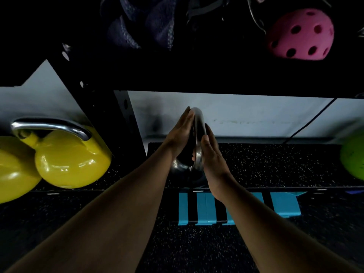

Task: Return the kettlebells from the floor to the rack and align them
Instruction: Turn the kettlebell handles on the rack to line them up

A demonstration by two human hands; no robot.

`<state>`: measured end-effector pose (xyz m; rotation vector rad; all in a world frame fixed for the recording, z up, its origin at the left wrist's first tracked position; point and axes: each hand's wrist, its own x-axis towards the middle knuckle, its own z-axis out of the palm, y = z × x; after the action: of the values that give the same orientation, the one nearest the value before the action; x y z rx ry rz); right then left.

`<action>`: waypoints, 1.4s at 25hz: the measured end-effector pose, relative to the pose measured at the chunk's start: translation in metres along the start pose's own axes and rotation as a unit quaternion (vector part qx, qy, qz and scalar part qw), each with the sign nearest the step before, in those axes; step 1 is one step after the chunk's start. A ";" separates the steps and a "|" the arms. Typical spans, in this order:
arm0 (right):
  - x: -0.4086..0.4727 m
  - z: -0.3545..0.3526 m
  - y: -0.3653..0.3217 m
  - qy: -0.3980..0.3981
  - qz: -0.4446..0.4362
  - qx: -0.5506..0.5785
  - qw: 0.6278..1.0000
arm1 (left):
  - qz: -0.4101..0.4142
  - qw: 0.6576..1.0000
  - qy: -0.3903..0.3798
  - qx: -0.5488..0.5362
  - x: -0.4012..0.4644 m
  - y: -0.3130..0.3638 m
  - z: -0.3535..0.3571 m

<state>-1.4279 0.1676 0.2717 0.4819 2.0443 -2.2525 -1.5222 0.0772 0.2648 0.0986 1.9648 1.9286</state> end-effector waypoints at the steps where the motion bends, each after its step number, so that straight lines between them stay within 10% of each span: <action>1: 0.001 0.000 0.001 0.005 -0.003 -0.002 1.000 | 0.001 1.000 0.002 0.000 0.000 0.000 0.000; 29: -0.004 -0.002 -0.016 0.010 0.009 -0.103 0.995 | -0.028 0.991 0.019 0.129 -0.005 0.009 -0.002; 35: -0.025 -0.032 -0.040 0.093 -0.157 -0.496 0.849 | 0.049 0.936 -0.030 0.347 -0.079 0.001 -0.025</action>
<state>-1.4086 0.1995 0.3144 0.2678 3.1425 -0.9271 -1.4576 0.0286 0.2829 0.4431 2.5379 1.1703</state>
